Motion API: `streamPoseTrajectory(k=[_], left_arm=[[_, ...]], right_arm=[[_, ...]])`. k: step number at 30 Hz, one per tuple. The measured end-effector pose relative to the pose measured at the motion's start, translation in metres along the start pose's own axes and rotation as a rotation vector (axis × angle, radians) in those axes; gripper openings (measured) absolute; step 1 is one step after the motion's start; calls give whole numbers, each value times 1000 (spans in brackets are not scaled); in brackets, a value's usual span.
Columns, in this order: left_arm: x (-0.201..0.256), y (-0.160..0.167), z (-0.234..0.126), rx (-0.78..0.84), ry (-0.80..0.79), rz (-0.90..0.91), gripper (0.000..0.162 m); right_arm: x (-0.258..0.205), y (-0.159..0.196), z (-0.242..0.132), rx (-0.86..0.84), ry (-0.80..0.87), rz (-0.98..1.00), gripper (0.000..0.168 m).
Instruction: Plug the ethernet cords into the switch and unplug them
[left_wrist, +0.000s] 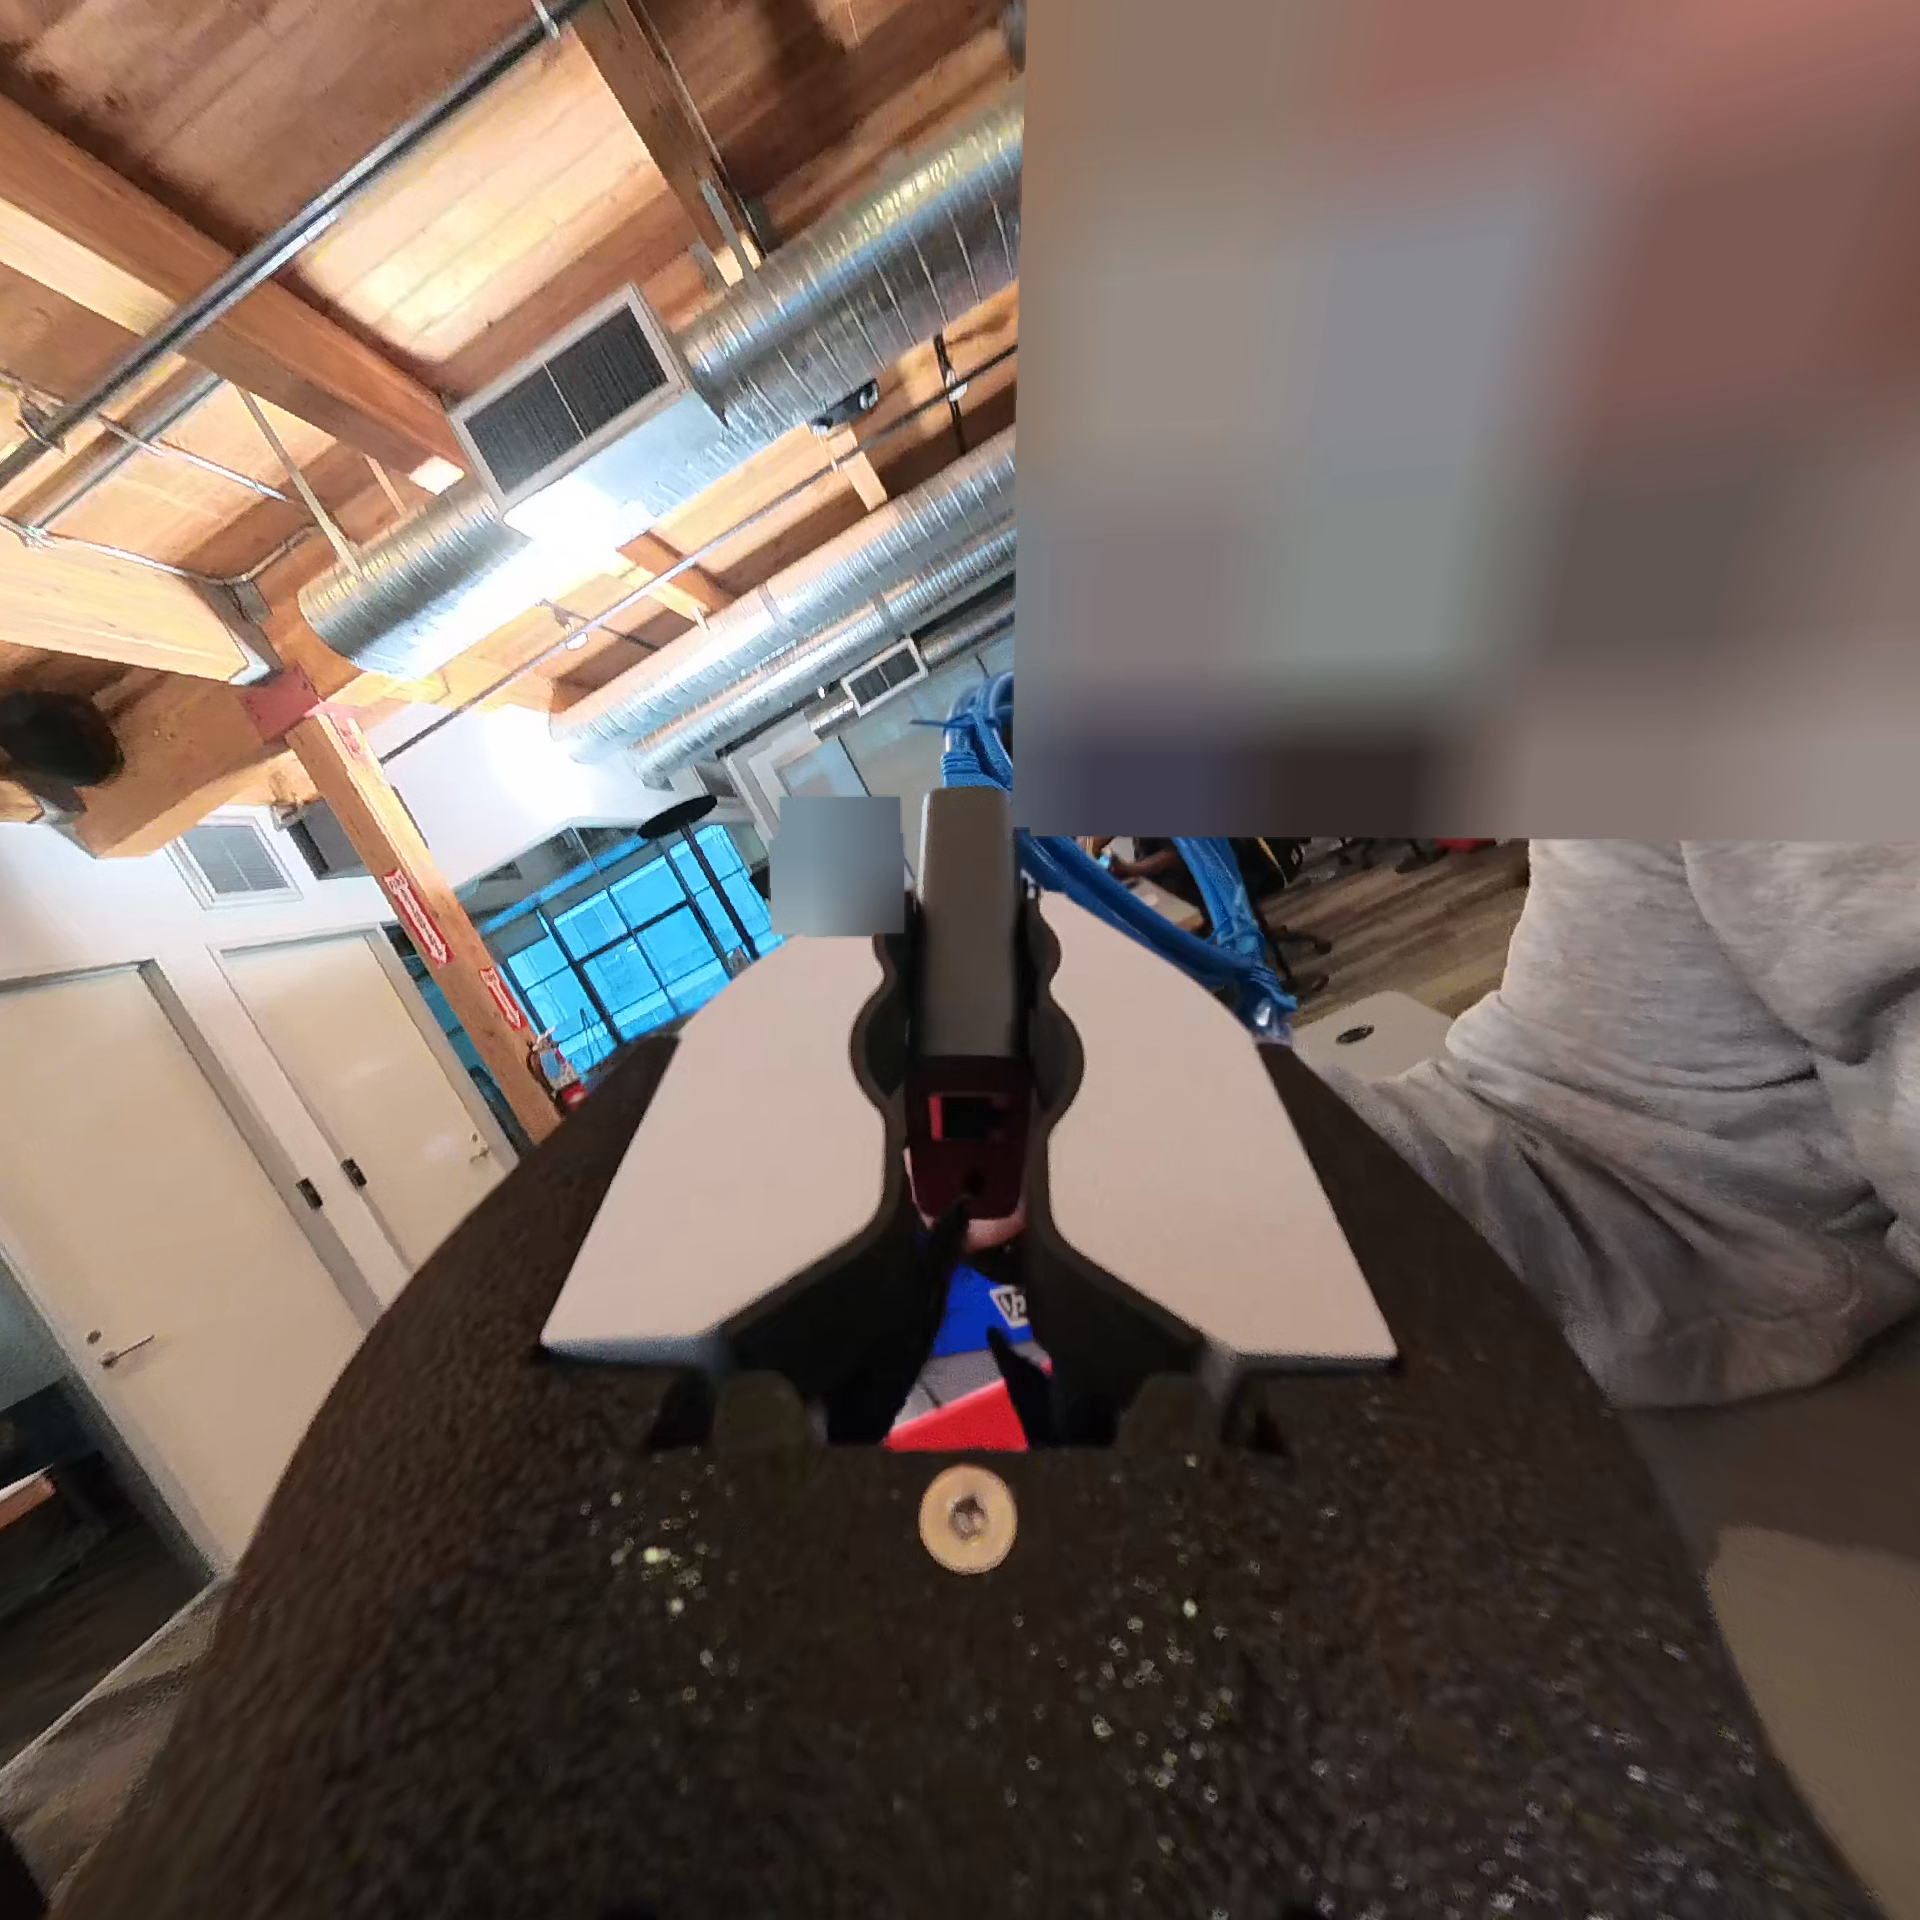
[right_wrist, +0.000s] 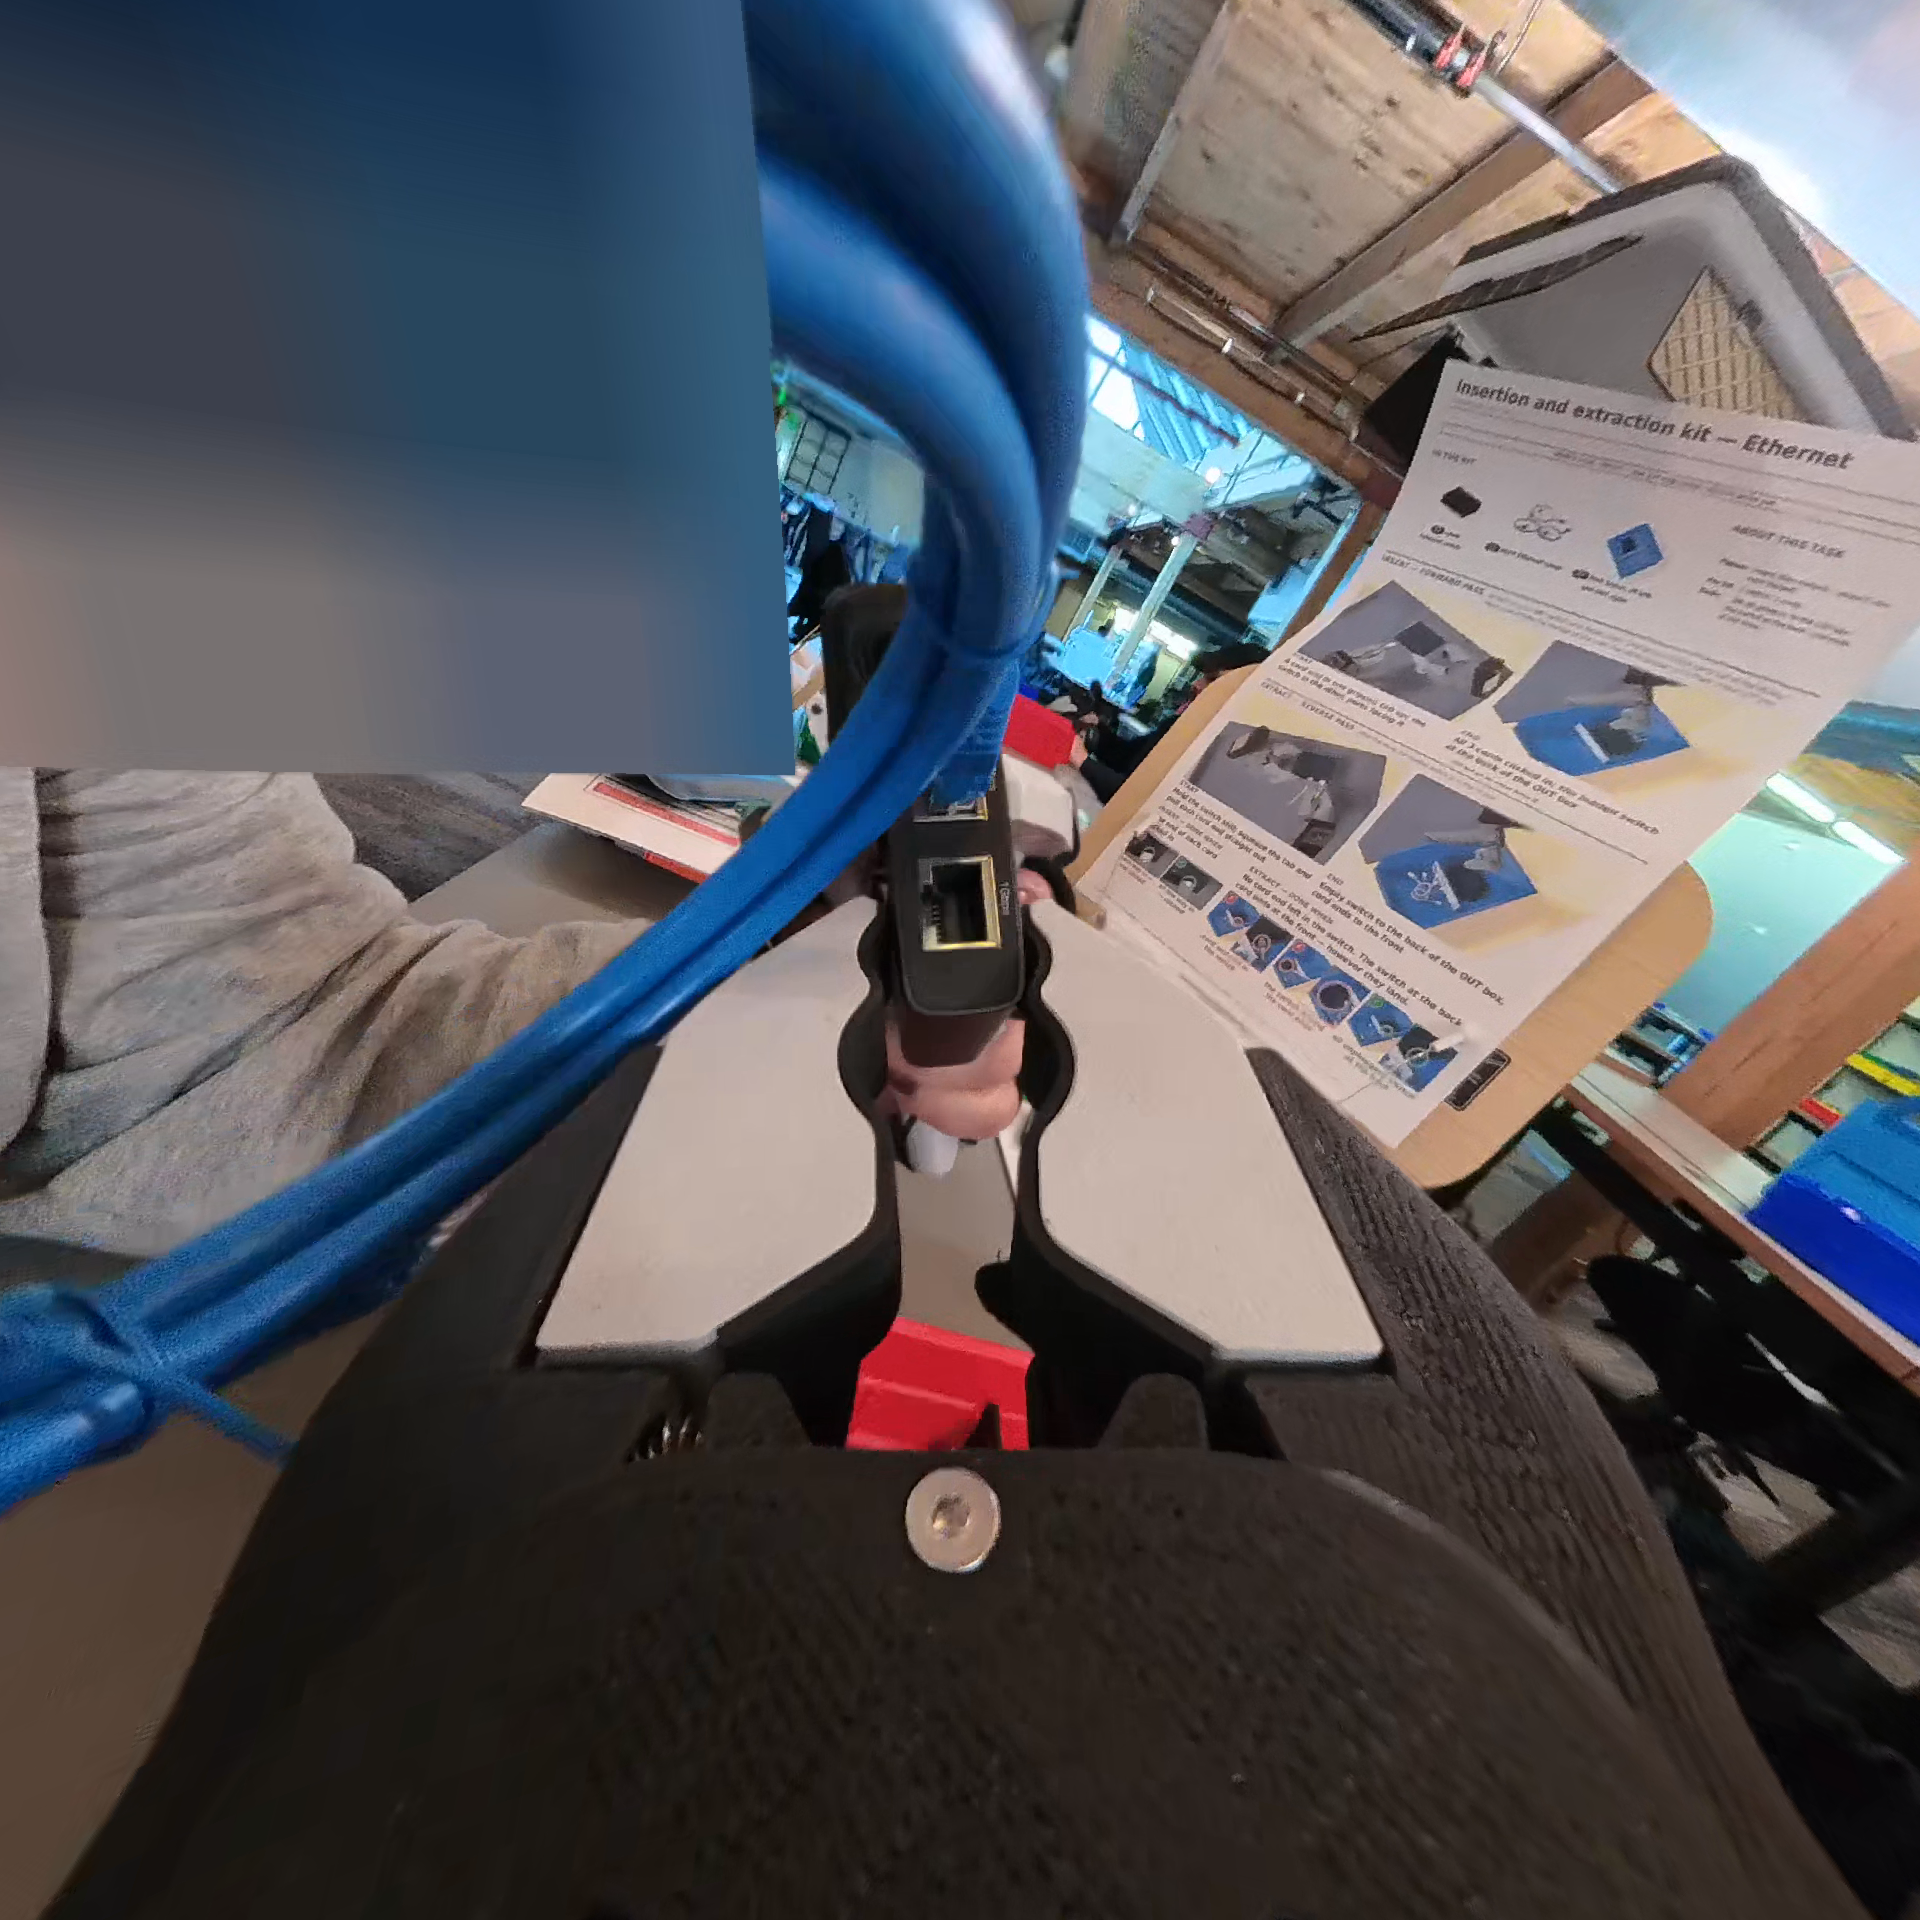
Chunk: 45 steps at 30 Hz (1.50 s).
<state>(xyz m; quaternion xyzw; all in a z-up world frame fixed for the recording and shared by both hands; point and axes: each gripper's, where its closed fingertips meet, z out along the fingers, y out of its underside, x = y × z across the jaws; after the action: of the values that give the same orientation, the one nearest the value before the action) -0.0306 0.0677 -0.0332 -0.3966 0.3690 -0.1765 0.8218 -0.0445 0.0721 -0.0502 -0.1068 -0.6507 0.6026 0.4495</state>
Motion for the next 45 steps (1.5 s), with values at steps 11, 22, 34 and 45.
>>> streamPoseTrajectory(k=[11, 22, 34, 45], left_arm=[[-9, 48, -16, -484, -84, 76, 24], [-3, 90, -28, -947, -83, 315, 50], [-5, 101, -24, -1019, -78, 447, 33], [-9, 83, -26, -974, -95, 508, 21]], right_arm=[[8, 38, -15, -272, 28, -61, 20], [1, 49, -29, -453, 17, -120, 20], [-7, 52, -29, -566, 18, -206, 20], [1, 44, -27, -508, 80, -251, 24]])
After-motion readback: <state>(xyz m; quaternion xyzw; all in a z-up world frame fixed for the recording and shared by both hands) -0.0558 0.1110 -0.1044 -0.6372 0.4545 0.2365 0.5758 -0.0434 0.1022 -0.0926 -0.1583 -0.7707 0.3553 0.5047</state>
